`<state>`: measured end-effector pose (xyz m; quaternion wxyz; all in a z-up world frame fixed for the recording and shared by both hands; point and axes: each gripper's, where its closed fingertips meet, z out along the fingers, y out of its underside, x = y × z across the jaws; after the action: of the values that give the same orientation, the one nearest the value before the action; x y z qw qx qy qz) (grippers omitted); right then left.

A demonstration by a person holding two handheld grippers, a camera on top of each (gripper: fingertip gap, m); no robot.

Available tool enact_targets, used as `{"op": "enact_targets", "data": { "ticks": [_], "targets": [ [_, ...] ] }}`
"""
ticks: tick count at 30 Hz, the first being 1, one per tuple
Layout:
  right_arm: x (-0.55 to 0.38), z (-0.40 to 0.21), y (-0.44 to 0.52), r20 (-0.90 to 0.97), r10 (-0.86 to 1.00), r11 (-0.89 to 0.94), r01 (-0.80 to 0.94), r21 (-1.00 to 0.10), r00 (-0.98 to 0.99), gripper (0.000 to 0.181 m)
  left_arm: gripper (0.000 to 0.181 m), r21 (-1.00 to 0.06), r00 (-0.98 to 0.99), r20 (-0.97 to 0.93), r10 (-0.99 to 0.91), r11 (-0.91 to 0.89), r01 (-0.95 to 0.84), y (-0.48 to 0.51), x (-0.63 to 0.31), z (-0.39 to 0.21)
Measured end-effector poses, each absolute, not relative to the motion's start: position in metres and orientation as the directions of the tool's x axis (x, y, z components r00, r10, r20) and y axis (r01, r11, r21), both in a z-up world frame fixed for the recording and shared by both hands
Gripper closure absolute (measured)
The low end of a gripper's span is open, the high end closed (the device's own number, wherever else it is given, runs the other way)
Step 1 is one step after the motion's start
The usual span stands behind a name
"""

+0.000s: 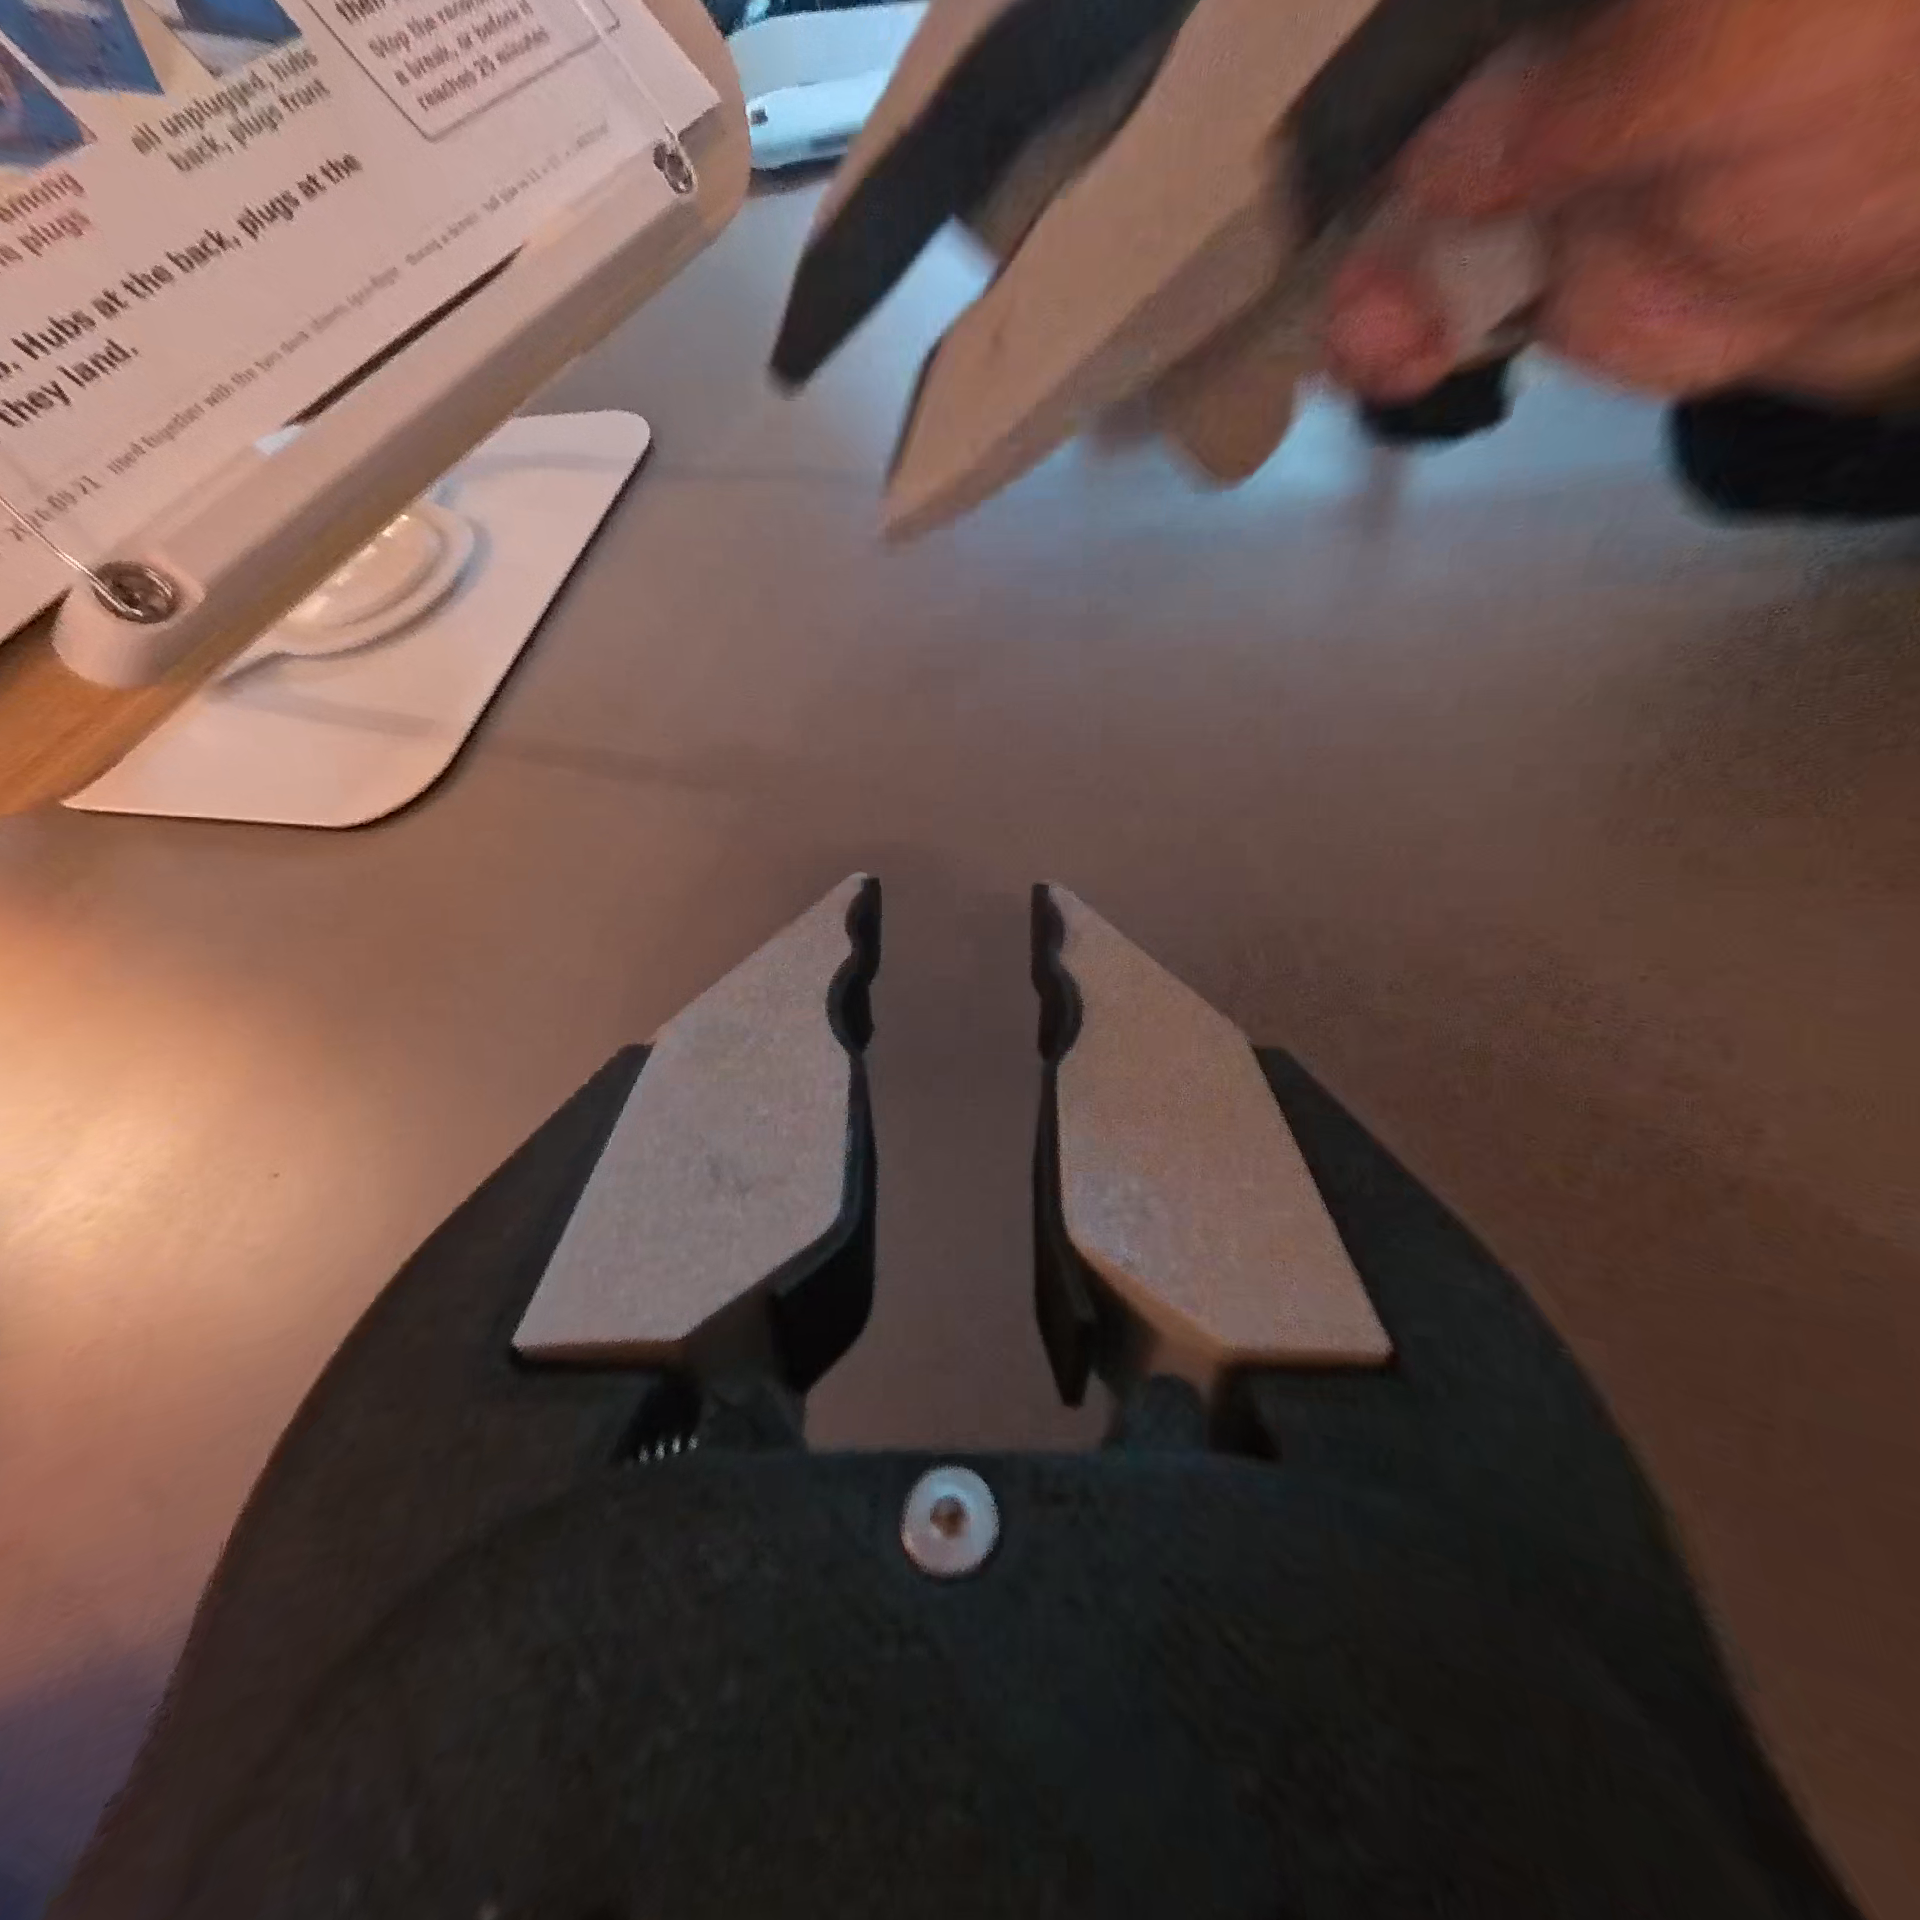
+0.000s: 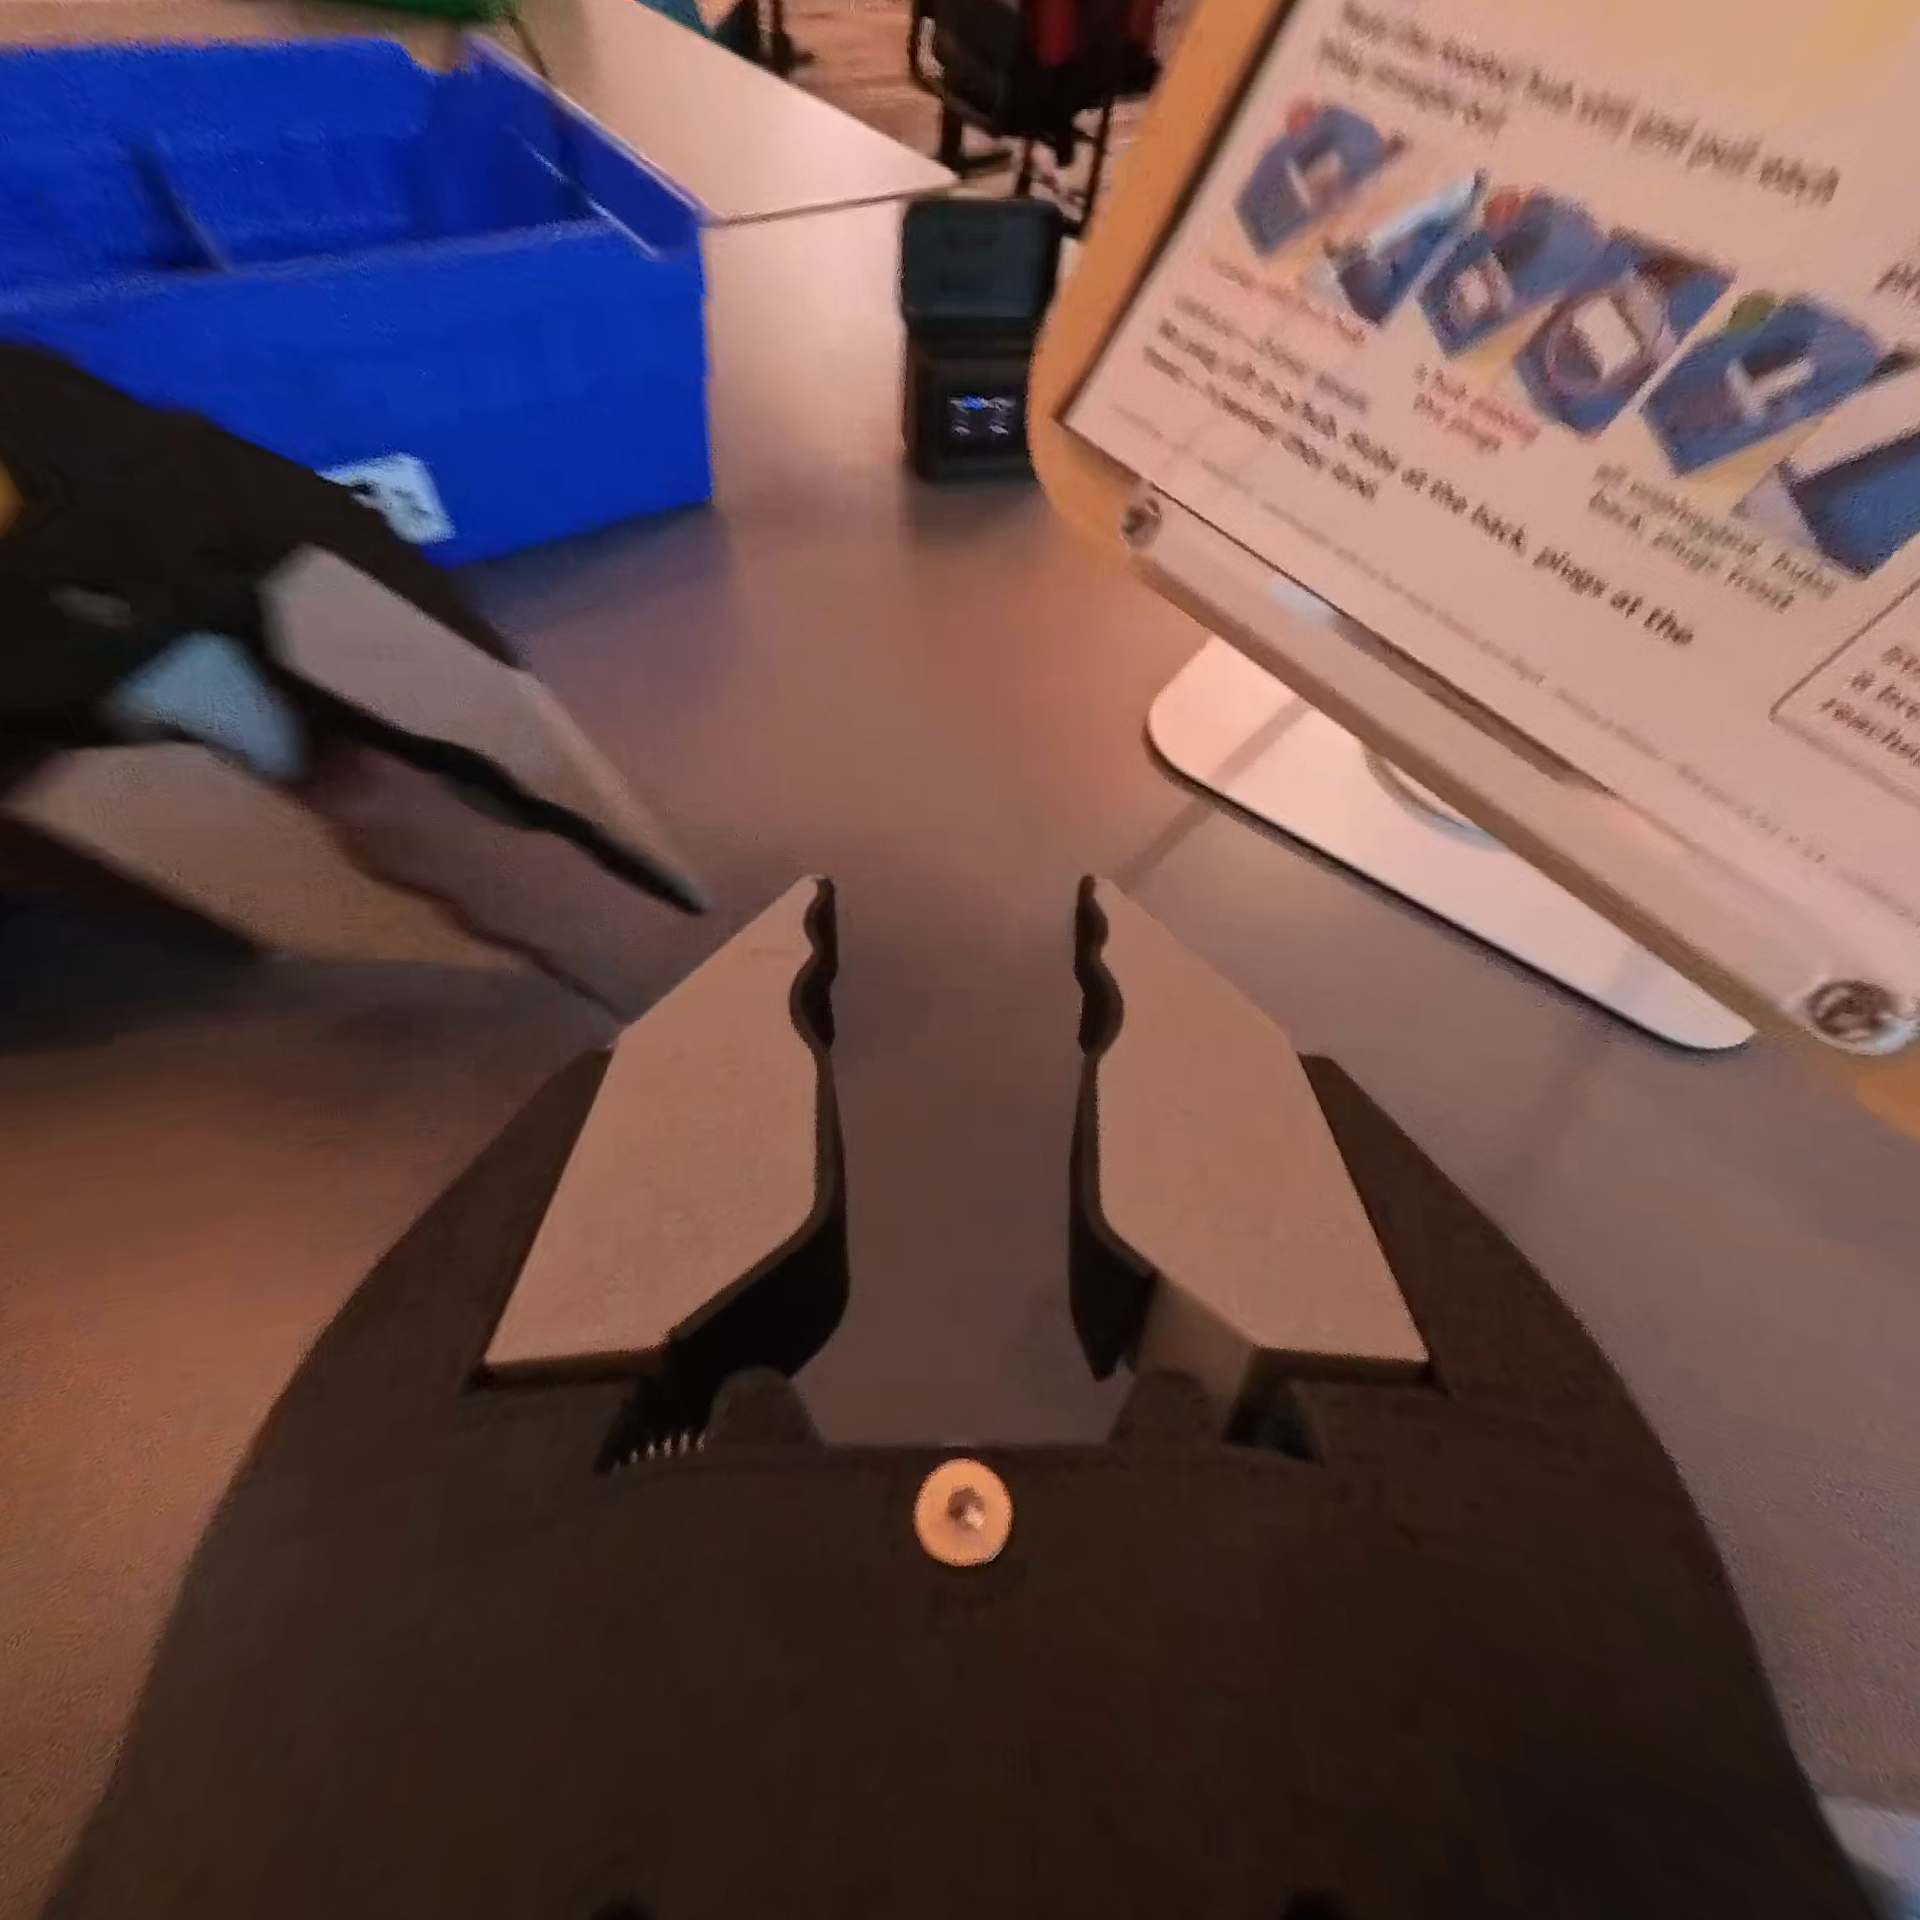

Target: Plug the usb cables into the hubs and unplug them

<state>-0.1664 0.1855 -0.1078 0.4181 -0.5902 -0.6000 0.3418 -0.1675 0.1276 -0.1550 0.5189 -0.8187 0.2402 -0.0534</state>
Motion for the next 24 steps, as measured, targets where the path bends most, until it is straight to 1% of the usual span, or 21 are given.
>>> {"op": "enact_targets", "data": {
  "ticks": [2, 4, 6, 12, 16, 20, 21, 23, 24],
  "targets": [
    [-0.178, -0.133, 0.203, 0.092, 0.992, 0.046, 0.422, -0.906, 0.090, 0.145, 0.154, -0.880, 0.884, -0.164, -0.438, -0.339, -0.331, 0.129, -0.170, -0.154],
    [-0.182, -0.151, 0.198, 0.008, 0.999, -0.011, 0.456, -0.890, 0.040, 0.139, 0.154, -0.889, 0.891, -0.158, -0.425, -0.333, -0.316, 0.129, -0.173, -0.151],
    [-0.181, -0.161, 0.193, -0.032, 0.999, -0.030, 0.487, -0.873, 0.003, 0.140, 0.154, -0.889, 0.898, -0.162, -0.408, -0.335, -0.312, 0.130, -0.178, -0.150],
    [-0.181, -0.162, 0.186, 0.015, 1.000, 0.023, 0.496, -0.868, -0.021, 0.139, 0.153, -0.915, 0.915, -0.169, -0.367, -0.288, -0.284, 0.127, -0.172, -0.132],
    [-0.182, -0.163, 0.184, 0.020, 0.999, 0.033, 0.503, -0.863, -0.032, 0.141, 0.153, -0.952, 0.947, -0.133, -0.293, -0.227, -0.204, 0.114, -0.175, -0.089],
    [-0.183, -0.162, 0.182, -0.006, 0.999, 0.016, 0.496, -0.868, -0.043, 0.142, 0.152, -0.963, 0.978, -0.126, -0.164, -0.216, -0.160, 0.096, -0.231, -0.023],
    [-0.183, -0.162, 0.181, -0.011, 0.999, 0.013, 0.496, -0.868, -0.046, 0.142, 0.148, -0.959, 0.984, -0.129, -0.119, -0.237, -0.155, 0.092, -0.256, -0.009],
    [-0.184, -0.163, 0.180, -0.014, 0.999, 0.013, 0.501, -0.865, -0.050, 0.142, 0.129, -0.931, 0.984, -0.178, 0.015, -0.325, -0.163, 0.084, -0.322, 0.004],
    [-0.184, -0.163, 0.179, -0.013, 0.999, 0.015, 0.502, -0.865, -0.053, 0.142, 0.126, -0.906, 0.968, -0.228, 0.108, -0.388, -0.170, 0.078, -0.363, 0.004]
  ]
}}
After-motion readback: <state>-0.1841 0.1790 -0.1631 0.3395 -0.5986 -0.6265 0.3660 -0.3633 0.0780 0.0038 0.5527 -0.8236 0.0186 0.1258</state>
